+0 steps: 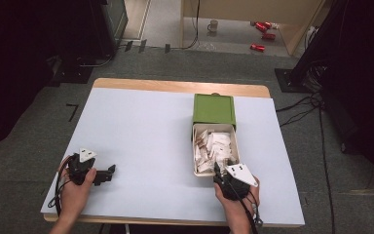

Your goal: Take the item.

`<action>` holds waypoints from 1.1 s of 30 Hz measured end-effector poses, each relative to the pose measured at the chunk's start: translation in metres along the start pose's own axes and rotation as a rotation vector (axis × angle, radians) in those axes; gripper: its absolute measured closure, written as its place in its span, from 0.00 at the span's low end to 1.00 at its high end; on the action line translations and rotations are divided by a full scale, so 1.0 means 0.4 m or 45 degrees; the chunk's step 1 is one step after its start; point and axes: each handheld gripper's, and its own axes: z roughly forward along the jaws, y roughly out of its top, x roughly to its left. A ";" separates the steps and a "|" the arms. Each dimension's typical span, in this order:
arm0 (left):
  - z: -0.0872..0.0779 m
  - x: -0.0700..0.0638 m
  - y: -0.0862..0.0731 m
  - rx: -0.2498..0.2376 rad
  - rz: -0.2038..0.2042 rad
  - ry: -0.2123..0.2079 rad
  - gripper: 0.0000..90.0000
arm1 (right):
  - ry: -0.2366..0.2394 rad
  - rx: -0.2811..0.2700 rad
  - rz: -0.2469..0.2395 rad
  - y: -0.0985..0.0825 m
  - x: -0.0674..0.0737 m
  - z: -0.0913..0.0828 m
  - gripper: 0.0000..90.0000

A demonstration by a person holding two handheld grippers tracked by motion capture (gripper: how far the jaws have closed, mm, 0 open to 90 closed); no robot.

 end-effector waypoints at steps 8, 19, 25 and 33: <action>0.000 0.000 0.000 0.000 0.000 0.000 0.00 | 0.013 -0.062 0.031 0.013 -0.010 -0.024 0.80; 0.000 0.000 0.000 0.000 0.000 0.000 0.00 | 0.018 -0.056 0.081 0.014 -0.021 -0.029 0.88; 0.000 0.000 0.000 0.000 0.000 0.000 0.00 | 0.021 -0.065 0.110 0.017 -0.030 -0.035 0.91; 0.000 0.000 0.000 0.000 0.002 0.001 0.00 | 0.030 -0.056 0.116 0.013 -0.039 -0.034 0.87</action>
